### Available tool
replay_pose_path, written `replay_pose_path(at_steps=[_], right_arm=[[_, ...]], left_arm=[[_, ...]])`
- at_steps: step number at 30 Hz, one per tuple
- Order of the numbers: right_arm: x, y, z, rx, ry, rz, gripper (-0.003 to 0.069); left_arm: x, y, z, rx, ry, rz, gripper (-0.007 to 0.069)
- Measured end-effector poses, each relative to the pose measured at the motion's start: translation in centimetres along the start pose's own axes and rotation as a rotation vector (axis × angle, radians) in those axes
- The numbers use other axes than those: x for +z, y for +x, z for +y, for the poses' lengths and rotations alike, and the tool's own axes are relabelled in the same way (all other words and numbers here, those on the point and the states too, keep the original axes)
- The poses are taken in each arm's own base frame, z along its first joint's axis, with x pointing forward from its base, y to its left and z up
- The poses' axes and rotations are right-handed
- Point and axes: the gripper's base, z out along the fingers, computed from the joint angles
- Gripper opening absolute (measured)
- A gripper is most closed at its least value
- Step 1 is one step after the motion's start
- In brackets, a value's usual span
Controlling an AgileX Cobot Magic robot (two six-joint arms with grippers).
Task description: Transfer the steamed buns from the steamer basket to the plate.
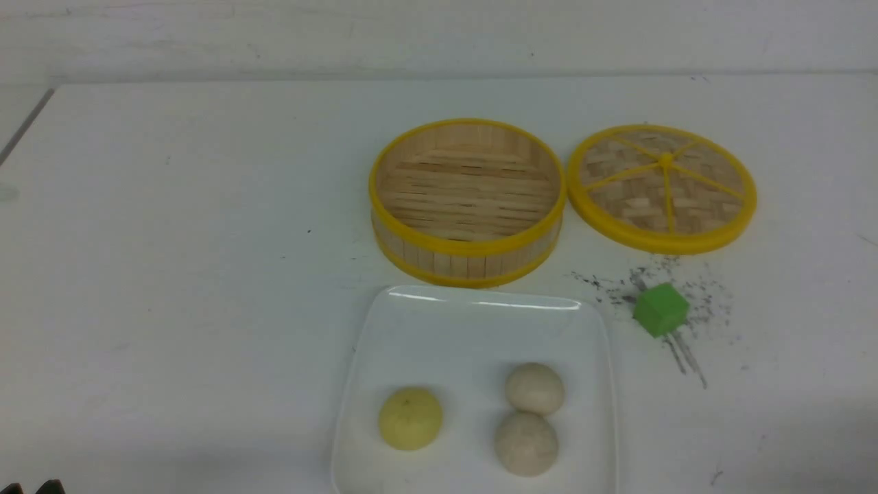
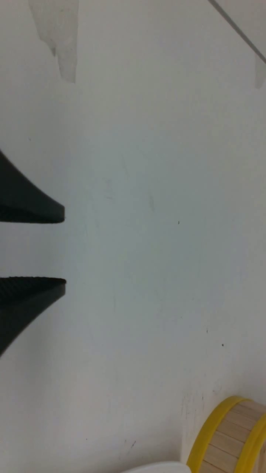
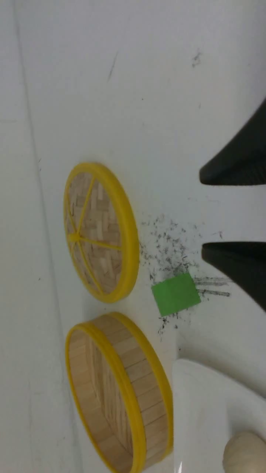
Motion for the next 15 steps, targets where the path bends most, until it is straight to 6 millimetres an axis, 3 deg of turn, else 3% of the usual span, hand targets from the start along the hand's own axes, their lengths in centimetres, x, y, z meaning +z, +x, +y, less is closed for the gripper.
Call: replay_pose_path(at_steps=[7, 15], right_arm=[[0.0, 0.2, 0.6, 0.069, -0.068, 0.025, 0.0239], [-0.2, 1.5, 1.5, -0.181, -0.184, 0.145, 0.0239]], left_arm=[[0.0, 0.0, 0.0, 0.000, 0.000, 0.000, 0.0240], [0.0, 0.0, 0.0, 0.000, 0.000, 0.000, 0.0240]])
